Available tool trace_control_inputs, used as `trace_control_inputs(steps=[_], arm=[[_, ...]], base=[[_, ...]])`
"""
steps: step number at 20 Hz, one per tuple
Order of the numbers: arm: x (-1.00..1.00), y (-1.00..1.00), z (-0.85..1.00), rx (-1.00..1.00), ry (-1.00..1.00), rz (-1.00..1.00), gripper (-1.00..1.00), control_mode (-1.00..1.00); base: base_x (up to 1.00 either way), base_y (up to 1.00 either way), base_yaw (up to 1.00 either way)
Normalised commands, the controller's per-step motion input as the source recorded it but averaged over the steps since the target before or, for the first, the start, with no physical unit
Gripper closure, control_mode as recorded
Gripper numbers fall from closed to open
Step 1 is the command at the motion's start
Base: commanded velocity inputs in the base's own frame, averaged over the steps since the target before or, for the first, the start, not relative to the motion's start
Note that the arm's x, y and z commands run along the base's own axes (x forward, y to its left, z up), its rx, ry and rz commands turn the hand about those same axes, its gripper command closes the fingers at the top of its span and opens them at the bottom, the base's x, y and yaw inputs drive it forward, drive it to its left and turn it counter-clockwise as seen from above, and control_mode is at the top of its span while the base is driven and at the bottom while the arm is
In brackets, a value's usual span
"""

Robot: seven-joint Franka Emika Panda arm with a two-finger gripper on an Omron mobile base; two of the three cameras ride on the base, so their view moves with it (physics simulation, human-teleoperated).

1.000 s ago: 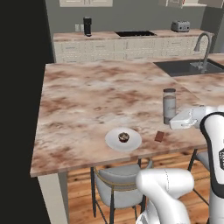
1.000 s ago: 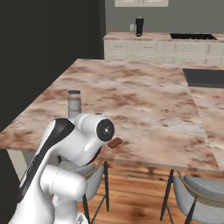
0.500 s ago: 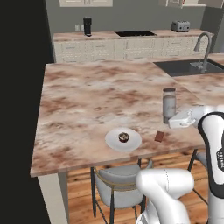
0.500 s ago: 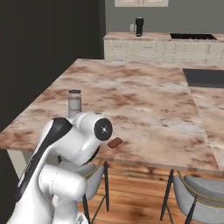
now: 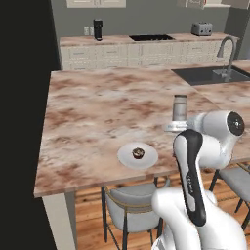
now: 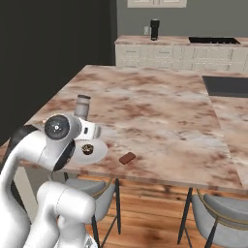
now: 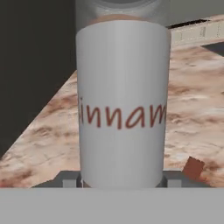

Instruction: Take the cinnamon bottle from the cabinet and place it on the dining table, next to the plate with the cupcake. Then take the chocolate from the dining counter and place it on the cupcake plate.

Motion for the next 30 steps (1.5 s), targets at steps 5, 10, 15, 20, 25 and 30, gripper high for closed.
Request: trace_control_inputs(steps=[5, 10, 15, 20, 25, 30], arm=[[0.15, 0.32, -0.12, -0.05, 0.15, -0.68, 1.00, -1.00], [0.15, 0.40, -0.23, -0.08, 0.00, -0.61, 1.00, -1.00], [0.11, 0.56, -0.27, -0.16, 0.00, -0.33, 1.00, -1.00], [0.00, 0.70, -0.42, -0.26, -0.04, -0.03, 1.00, -1.00], [0.02, 0.54, -0.38, -0.20, -0.16, -0.07, 1.00, -1.00], [0.06, 0.54, -0.25, -0.06, -0.03, -0.12, 1.00, -1.00]], base=[[0.00, 0.00, 0.00], [0.00, 0.00, 0.00], [0.00, 0.00, 0.00], [0.00, 0.00, 0.00], [0.00, 0.00, 0.00], [0.00, 0.00, 0.00]])
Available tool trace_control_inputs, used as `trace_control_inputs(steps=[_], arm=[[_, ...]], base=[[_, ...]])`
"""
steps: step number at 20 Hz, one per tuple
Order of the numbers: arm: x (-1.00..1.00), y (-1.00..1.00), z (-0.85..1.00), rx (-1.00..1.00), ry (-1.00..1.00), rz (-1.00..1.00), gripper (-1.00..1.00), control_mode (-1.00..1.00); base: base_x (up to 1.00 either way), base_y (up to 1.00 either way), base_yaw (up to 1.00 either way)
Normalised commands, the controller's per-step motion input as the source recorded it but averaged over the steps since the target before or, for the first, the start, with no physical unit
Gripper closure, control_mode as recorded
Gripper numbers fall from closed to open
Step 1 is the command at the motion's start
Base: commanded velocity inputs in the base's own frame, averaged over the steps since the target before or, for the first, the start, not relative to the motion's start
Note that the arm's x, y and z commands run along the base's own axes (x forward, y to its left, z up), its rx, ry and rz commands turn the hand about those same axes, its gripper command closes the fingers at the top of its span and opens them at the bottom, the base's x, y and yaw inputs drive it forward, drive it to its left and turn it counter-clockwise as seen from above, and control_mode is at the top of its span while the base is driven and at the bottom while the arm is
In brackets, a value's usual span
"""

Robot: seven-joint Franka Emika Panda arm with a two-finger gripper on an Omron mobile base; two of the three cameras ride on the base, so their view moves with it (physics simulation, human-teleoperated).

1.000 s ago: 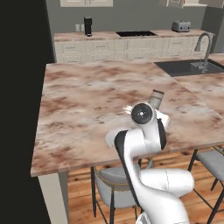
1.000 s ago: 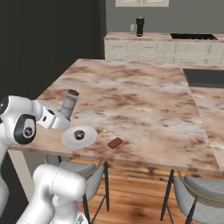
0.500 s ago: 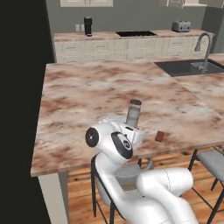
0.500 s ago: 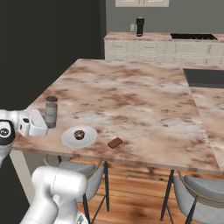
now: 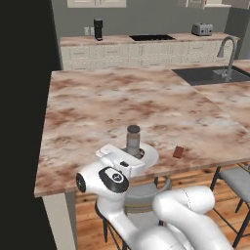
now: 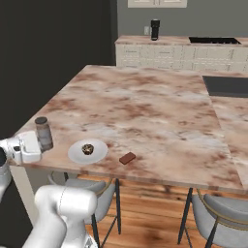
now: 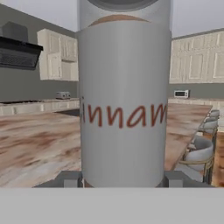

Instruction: Take the cinnamon bottle from the cabinet and place it on the dining table, next to the plate with the cupcake. Then take the chocolate from the dining counter and place it on the cupcake plate.

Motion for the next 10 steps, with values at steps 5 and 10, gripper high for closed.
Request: trace_control_inputs(steps=[5, 10], arm=[[0.18, 0.51, -0.23, 0.00, 0.03, -0.17, 1.00, -1.00], [0.33, 0.34, -0.22, 0.02, 0.15, -0.16, 1.00, -1.00]], base=[[0.00, 0.00, 0.00], [0.00, 0.00, 0.00]])
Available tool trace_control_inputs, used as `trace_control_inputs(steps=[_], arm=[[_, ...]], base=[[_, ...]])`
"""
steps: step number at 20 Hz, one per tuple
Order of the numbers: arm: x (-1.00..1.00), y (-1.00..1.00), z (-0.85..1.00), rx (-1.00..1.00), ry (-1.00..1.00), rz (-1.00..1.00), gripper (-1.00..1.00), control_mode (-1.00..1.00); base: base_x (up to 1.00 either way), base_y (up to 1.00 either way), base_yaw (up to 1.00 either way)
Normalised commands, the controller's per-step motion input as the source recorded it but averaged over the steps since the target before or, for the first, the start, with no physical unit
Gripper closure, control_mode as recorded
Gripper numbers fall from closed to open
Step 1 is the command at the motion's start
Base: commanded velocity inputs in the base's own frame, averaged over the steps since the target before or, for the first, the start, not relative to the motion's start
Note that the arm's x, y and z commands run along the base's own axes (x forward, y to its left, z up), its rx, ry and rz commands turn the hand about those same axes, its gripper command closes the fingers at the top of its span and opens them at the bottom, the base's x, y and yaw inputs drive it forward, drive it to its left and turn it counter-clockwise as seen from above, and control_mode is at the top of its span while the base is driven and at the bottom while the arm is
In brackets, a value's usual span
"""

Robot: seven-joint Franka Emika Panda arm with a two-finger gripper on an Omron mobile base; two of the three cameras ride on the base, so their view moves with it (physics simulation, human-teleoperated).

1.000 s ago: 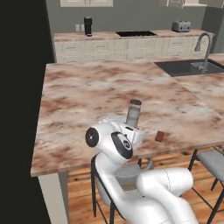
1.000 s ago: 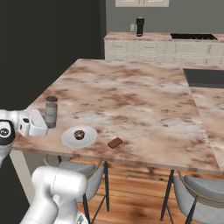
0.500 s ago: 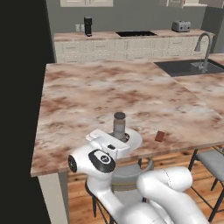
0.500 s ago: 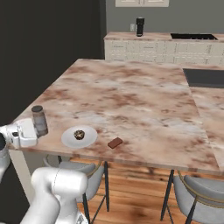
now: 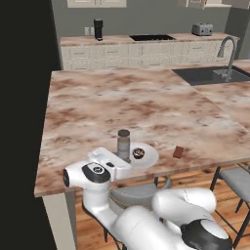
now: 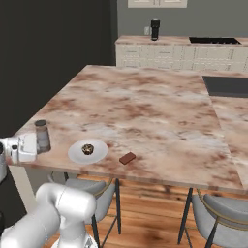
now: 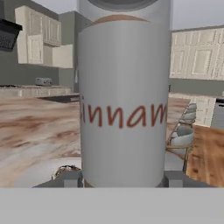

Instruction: Take the cinnamon bottle from the cabinet and place it on the dining table, next to the plate with the cupcake. Then take the chocolate from the dining counter and place it on the cupcake plate.

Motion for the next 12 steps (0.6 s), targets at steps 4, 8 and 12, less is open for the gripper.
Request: trace_control_inputs(steps=[4, 8, 12], arm=[[0.45, 0.27, -0.23, 0.00, 0.14, -0.10, 1.00, -1.00], [0.44, 0.17, -0.35, -0.03, 0.04, -0.05, 1.00, -1.00], [0.32, 0.03, -0.46, -0.05, 0.00, -0.05, 1.00, -1.00]], base=[[0.00, 0.00, 0.00], [0.00, 0.00, 0.00], [0.00, 0.00, 0.00]])
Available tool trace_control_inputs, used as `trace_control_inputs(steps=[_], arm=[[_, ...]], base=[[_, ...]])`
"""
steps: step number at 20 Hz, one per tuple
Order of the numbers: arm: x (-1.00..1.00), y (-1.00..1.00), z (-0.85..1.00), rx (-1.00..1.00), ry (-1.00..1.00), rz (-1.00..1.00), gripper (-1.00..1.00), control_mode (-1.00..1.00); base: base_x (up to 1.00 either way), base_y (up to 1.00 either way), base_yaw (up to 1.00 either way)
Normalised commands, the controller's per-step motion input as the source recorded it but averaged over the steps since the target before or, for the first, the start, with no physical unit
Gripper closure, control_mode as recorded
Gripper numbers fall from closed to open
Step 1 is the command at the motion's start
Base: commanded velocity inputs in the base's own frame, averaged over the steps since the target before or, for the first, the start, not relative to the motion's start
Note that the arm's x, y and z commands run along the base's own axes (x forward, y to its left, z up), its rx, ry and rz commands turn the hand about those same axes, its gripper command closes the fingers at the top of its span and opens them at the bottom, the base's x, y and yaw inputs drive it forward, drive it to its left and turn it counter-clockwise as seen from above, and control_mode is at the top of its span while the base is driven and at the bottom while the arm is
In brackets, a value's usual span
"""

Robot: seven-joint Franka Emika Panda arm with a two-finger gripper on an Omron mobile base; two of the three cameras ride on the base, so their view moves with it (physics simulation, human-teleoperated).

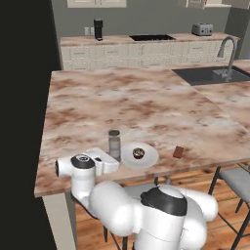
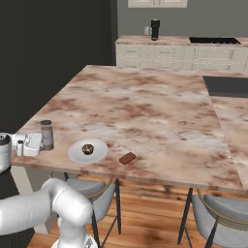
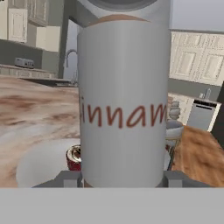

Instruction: Take the cinnamon bottle from the cabinet and place it on the dining table, next to the plate with the cupcake. Then take the chocolate from the dining counter and place it on the cupcake plate.

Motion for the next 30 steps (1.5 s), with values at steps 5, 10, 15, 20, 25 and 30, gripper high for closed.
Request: trace_control_inputs(steps=[5, 10, 15, 20, 25, 30], arm=[[0.25, 0.00, -0.35, 0.00, 0.01, -0.02, 1.00, -1.00], [0.26, 0.00, -0.18, 0.09, 0.09, 0.02, 1.00, -1.00], [0.12, -0.02, -0.29, 0.12, 0.05, 0.16, 1.00, -1.00], [0.13, -0.06, -0.30, 0.00, 0.00, 0.25, 1.00, -1.00], [0.12, -0.12, -0.29, 0.00, 0.00, 0.23, 1.00, -1.00], [0.22, -0.03, -0.12, 0.00, 0.00, 0.10, 1.00, -1.00]], base=[[0.00, 0.00, 0.00], [0.00, 0.00, 0.00], [0.00, 0.00, 0.00], [0.00, 0.00, 0.00], [0.00, 0.00, 0.00], [0.00, 0.00, 0.00]])
